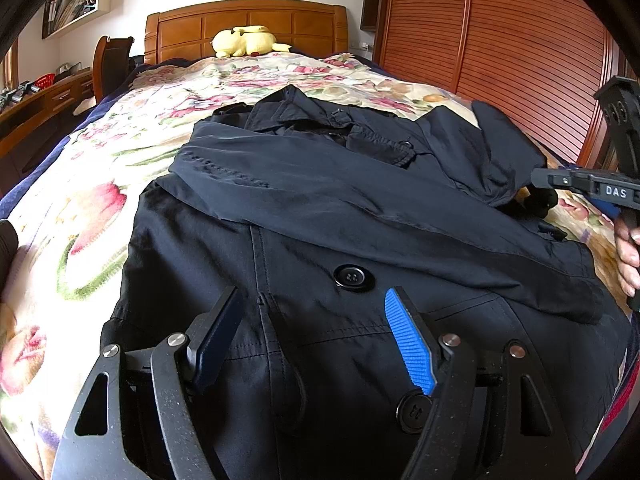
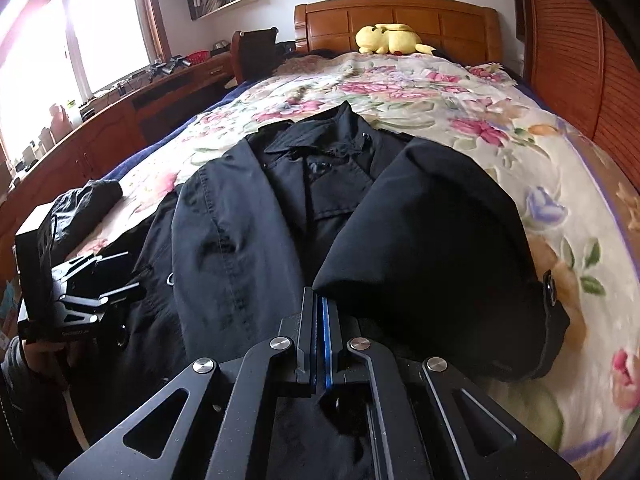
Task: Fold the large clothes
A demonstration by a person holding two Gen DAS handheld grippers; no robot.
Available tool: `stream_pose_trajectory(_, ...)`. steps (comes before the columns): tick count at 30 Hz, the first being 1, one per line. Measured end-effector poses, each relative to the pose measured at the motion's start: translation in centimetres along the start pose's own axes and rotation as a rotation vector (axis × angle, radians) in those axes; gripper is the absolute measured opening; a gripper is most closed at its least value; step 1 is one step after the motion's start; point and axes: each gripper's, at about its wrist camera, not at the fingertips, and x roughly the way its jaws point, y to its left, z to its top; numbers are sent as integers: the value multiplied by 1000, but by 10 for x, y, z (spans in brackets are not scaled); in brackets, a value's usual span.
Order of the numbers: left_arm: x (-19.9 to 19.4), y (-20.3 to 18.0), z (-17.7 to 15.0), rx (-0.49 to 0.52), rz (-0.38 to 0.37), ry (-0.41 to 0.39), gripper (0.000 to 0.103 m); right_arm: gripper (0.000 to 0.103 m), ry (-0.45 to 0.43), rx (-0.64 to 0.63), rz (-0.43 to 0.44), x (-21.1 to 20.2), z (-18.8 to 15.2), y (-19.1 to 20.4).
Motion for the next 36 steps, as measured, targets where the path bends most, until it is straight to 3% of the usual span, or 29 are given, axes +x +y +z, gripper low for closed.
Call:
stream_pose_trajectory(4,0,0,0,0,0,0,74,3,-7,-29,-55,-14,4,10)
stream_pose_trajectory(9,0,0,0,0,0,0,74,51,-80,-46,-130,-39,5,6)
stream_pose_trajectory(12,0,0,0,0,0,1,74,58,-95,-13,-201,-43,5,-14)
stream_pose_trajectory(17,0,0,0,0,0,1,74,63,-25,81,-289,-18,-3,-64)
stream_pose_trajectory(20,0,0,0,0,0,1,74,64,35,173,-236,4,-13,-96)
stream_pose_trajectory(22,0,0,0,-1,0,1,74,64,51,198,-285,15,-19,-109)
stream_pose_trajectory(27,0,-1,0,0,-1,1,74,67,104,238,-347,38,-28,-123)
stream_pose_trajectory(36,0,-2,0,1,-2,-1,74,66,140,272,-285,49,-29,-132)
